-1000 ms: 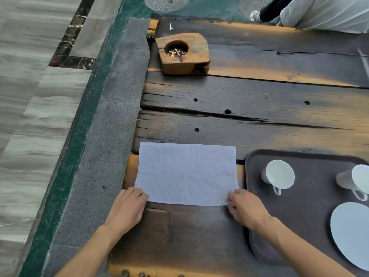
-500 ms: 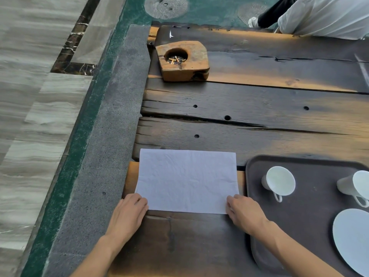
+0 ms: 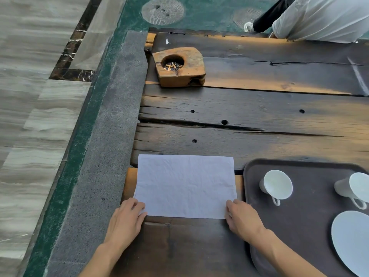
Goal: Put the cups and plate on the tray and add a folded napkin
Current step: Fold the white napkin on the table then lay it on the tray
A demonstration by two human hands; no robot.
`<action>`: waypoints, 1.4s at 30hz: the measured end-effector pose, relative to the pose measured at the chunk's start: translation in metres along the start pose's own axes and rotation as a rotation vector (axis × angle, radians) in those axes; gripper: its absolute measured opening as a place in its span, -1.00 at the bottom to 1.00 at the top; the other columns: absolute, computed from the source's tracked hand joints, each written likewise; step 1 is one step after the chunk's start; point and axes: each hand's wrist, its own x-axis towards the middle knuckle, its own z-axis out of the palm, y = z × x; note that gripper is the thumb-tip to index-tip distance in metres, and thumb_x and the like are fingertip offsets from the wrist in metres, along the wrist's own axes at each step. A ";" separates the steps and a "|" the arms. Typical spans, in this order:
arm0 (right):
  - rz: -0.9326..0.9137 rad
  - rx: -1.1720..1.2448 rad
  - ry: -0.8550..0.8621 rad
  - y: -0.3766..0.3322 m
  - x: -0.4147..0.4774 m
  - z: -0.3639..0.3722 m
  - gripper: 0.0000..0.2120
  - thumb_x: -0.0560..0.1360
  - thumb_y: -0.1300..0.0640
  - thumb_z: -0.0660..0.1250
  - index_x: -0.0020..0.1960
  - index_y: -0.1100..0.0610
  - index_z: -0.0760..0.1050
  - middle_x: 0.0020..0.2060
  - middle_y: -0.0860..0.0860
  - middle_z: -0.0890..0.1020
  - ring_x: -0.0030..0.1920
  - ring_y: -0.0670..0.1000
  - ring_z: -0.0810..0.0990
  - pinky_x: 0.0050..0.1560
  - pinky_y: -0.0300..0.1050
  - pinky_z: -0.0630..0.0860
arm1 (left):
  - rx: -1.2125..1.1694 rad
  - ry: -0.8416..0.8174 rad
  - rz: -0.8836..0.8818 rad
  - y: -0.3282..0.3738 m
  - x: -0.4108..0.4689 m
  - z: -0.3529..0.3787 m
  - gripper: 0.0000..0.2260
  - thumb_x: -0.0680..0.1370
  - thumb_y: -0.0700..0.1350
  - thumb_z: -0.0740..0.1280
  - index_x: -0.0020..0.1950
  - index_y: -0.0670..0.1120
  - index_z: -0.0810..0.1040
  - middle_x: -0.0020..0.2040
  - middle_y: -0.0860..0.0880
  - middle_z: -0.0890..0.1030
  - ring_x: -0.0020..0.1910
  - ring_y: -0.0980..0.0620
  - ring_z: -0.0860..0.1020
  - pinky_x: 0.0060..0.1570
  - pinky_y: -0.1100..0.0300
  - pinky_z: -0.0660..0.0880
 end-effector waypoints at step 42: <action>0.067 0.051 -0.064 0.007 0.093 -0.069 -0.89 0.57 0.18 0.17 0.08 0.17 0.38 0.06 0.16 0.64 0.05 0.24 0.62 -0.16 -0.07 0.42 | -0.460 -0.015 -0.583 -0.028 0.129 -0.070 -0.88 0.54 -0.22 0.36 -0.13 0.00 0.57 -0.21 0.04 0.61 -0.07 -0.07 0.57 -0.07 0.11 0.43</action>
